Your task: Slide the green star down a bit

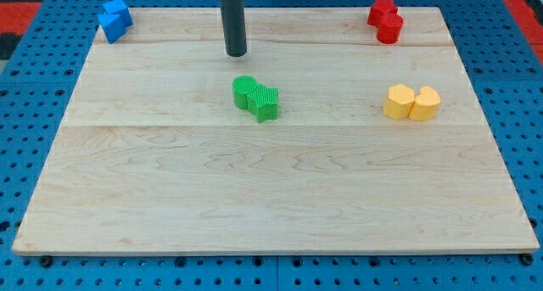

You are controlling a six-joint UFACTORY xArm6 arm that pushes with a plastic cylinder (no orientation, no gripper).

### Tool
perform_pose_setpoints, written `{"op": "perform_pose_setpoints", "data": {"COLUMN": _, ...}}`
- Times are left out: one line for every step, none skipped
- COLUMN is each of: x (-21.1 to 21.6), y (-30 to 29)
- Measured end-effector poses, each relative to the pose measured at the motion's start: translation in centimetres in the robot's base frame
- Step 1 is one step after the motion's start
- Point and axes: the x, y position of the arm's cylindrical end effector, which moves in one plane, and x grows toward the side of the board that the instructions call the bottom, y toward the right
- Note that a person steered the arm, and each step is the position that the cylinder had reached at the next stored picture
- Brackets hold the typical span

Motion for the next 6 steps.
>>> {"op": "perform_pose_setpoints", "data": {"x": -0.3, "y": 0.2}}
{"op": "perform_pose_setpoints", "data": {"x": -0.3, "y": 0.3}}
{"op": "perform_pose_setpoints", "data": {"x": 1.1, "y": 1.8}}
{"op": "perform_pose_setpoints", "data": {"x": 2.0, "y": 3.3}}
{"op": "perform_pose_setpoints", "data": {"x": 3.9, "y": 4.8}}
{"op": "perform_pose_setpoints", "data": {"x": 8.0, "y": 5.2}}
